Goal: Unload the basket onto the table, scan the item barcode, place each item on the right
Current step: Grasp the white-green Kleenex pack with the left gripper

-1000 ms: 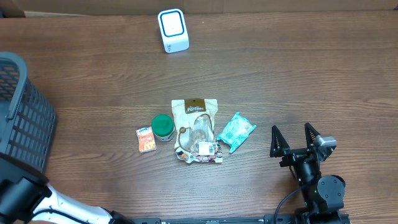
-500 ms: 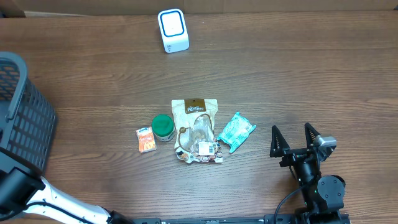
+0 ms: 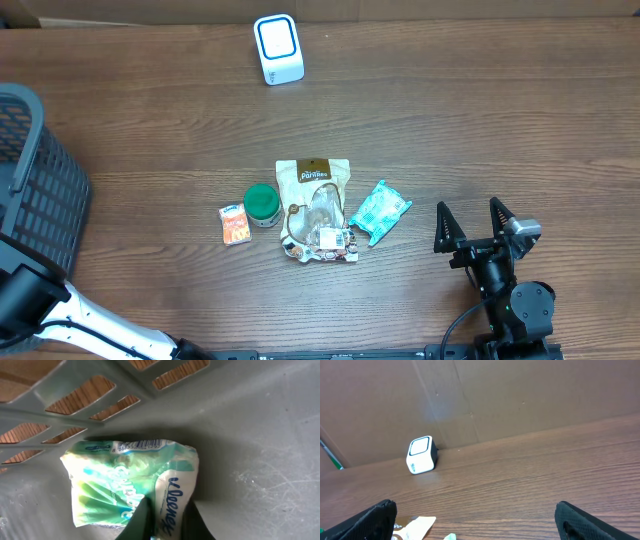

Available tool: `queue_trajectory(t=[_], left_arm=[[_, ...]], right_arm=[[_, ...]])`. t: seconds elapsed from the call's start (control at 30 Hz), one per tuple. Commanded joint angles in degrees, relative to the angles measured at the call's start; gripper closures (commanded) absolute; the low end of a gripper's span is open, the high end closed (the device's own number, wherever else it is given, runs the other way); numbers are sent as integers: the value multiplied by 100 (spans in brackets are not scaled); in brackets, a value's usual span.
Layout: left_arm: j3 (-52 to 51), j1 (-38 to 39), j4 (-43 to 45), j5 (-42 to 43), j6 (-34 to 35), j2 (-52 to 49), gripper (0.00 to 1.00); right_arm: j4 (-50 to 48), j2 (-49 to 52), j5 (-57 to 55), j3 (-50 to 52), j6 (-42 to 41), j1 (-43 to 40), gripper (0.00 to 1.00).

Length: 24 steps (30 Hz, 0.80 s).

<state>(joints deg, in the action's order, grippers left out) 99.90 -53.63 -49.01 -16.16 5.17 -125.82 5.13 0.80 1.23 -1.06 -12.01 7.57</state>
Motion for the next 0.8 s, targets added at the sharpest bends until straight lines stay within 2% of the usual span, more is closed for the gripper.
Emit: queue_trajectory(t=[0.0,0.17,0.6,0.77], left_arm=[[-55,-35,-208,103,131,-297,95],[-35,-33,-474,144,402,-70,96],[-35,-28,-651,1635,734,984,96],[-35,44,-787,1725,723,1099,96]], right_arm=[[-35,-61,-4,59,-13,-20,0],[-35,-61,-4,59,-13,-20,0],[-35,-61,-4,59,-13,-20,0],[-35,-61,-4,59,-13,-20,0]])
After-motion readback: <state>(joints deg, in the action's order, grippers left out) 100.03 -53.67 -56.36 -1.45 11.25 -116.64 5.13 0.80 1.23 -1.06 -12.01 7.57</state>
